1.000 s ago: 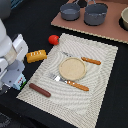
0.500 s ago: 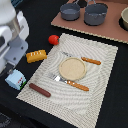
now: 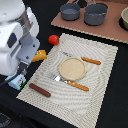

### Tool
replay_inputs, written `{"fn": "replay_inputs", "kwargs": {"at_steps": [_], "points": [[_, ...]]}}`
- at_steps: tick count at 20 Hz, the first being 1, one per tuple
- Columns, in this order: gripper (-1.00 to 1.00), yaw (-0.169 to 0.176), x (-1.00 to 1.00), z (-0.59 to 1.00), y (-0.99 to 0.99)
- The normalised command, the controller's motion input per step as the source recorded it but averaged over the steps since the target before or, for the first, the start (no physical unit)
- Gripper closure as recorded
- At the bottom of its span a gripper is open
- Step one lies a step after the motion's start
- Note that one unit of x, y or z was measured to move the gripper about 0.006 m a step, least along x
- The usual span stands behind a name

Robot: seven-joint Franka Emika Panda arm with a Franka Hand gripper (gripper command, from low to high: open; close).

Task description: Interact with the objects in diverse but meaningful ways.

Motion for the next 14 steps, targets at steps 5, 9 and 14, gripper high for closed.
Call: {"fn": "replay_inputs", "kwargs": {"at_steps": [5, 9, 14], "points": [[-1.0, -0.029, 0.81, -0.25, -0.15], [-1.0, 0.0, 0.58, -0.54, 0.01], [-1.0, 0.0, 0.35, -0.58, 0.07]]}}
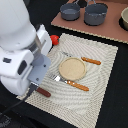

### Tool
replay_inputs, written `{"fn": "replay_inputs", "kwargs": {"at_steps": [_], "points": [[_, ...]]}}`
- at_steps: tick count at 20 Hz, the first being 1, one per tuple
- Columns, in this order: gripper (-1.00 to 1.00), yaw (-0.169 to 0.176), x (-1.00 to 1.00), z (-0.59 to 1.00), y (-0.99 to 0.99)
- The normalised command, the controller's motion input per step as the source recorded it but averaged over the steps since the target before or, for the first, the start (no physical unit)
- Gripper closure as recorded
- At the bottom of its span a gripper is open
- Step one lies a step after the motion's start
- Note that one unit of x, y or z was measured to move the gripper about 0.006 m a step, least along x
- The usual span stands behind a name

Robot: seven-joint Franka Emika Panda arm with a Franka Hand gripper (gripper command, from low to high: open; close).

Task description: Interact with the objects in diverse but meaningful ways.

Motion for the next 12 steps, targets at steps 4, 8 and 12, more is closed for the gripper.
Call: {"fn": "replay_inputs", "kwargs": {"at_steps": [4, 8, 12], "points": [[-1.0, -0.027, 0.09, -0.41, -0.08], [-1.0, -0.125, -0.05, 0.12, -0.29], [-1.0, -0.138, -0.12, 0.22, -0.38]]}}
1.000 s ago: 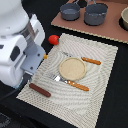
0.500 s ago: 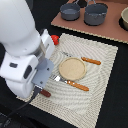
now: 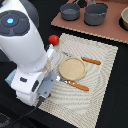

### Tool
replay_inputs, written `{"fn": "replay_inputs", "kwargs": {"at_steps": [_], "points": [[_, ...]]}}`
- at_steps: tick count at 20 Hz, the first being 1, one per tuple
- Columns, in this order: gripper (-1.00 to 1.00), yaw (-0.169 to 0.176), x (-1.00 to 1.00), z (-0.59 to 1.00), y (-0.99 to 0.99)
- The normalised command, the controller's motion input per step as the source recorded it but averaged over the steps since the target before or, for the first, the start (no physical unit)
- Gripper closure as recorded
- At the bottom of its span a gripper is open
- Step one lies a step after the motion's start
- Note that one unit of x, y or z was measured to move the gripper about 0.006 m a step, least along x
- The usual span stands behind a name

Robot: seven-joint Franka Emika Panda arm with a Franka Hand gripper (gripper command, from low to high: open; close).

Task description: Interact with the objects in diverse but meaningful ways.

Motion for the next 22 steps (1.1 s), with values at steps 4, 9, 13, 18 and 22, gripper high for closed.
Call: {"fn": "replay_inputs", "kwargs": {"at_steps": [4, 9, 13, 18, 22], "points": [[-1.0, -0.144, -0.13, 0.12, -0.35], [-1.0, -0.09, 0.01, -0.09, -0.04], [-1.0, 0.003, 0.11, -0.16, 0.13], [-1.0, 0.014, 0.09, -0.16, 0.18], [-1.0, 0.007, 0.02, -0.26, 0.1]]}}
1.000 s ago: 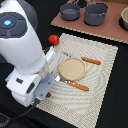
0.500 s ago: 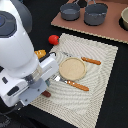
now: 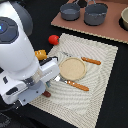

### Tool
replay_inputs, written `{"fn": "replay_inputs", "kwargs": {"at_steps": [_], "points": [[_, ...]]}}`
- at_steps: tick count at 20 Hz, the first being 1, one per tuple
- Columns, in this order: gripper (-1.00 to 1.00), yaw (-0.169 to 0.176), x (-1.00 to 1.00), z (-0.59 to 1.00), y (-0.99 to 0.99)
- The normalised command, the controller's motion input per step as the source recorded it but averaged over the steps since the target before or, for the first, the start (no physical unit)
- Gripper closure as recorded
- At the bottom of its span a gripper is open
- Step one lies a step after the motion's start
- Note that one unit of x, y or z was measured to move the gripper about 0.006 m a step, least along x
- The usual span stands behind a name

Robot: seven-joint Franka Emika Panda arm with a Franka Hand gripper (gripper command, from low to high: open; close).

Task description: Interact with the objects in diverse but meaningful ways.

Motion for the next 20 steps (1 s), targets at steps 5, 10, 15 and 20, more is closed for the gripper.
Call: {"fn": "replay_inputs", "kwargs": {"at_steps": [5, 10, 15, 20], "points": [[1.0, 0.0, 0.0, -0.28, 0.04], [1.0, 0.0, 0.0, -0.2, 0.01], [1.0, 0.001, 0.0, -0.04, 0.03], [1.0, 0.014, 0.17, 0.76, 0.28]]}}
